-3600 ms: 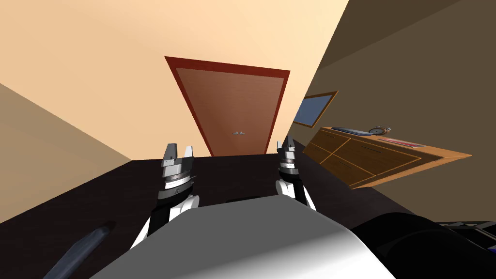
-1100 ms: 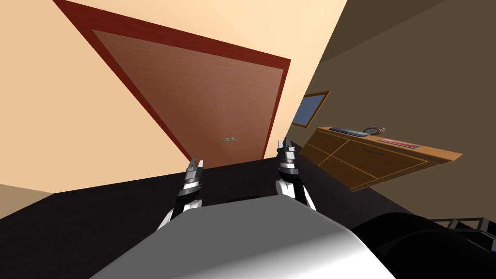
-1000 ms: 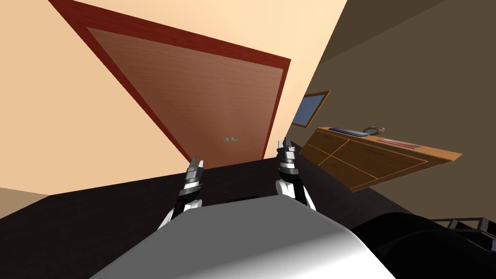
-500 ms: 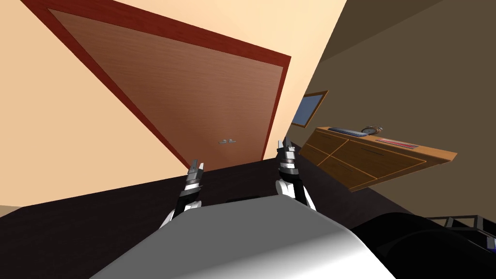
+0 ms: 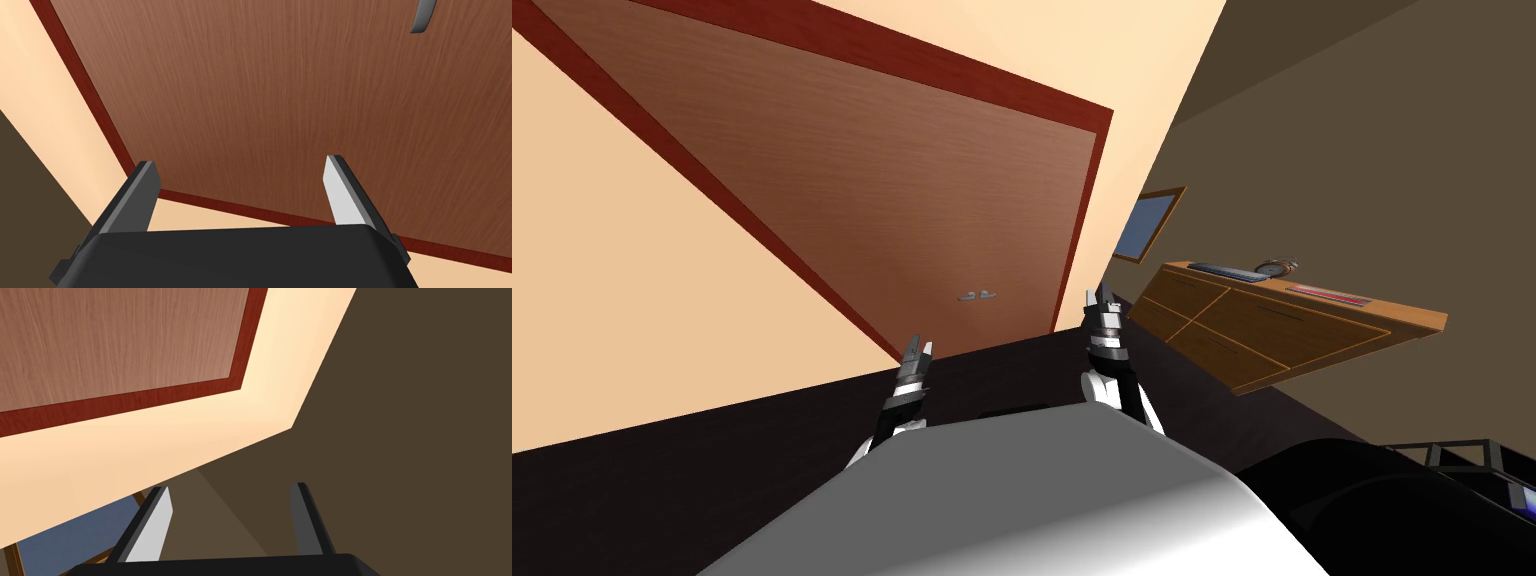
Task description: Pull the door open
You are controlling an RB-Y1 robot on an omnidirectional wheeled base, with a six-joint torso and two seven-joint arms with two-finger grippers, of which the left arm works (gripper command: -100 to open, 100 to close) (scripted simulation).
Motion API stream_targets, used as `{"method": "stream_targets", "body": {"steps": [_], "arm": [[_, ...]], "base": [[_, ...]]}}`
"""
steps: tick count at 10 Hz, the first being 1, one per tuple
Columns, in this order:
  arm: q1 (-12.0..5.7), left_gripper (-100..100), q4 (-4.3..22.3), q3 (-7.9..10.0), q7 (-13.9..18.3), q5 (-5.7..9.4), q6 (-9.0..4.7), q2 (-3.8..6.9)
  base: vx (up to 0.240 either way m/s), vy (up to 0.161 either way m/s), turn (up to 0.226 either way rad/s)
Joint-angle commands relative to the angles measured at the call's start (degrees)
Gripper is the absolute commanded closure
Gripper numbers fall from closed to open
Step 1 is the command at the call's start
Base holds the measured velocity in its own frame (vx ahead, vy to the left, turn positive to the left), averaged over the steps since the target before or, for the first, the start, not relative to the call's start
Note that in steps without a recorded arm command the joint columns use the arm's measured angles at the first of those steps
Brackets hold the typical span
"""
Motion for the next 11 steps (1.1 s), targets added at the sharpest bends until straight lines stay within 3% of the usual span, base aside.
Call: {"method": "stream_targets", "body": {"steps": [1, 11], "arm": [[-0.73, -100, 2.58, 0.18, 0.36, 0.13, -0.62, 0.20], [-3.29, -100, 14.12, 1.23, 2.73, 1.04, -2.34, 1.59]], "base": [[0.095, -0.009, -0.037], [0.102, -0.003, -0.045]]}}
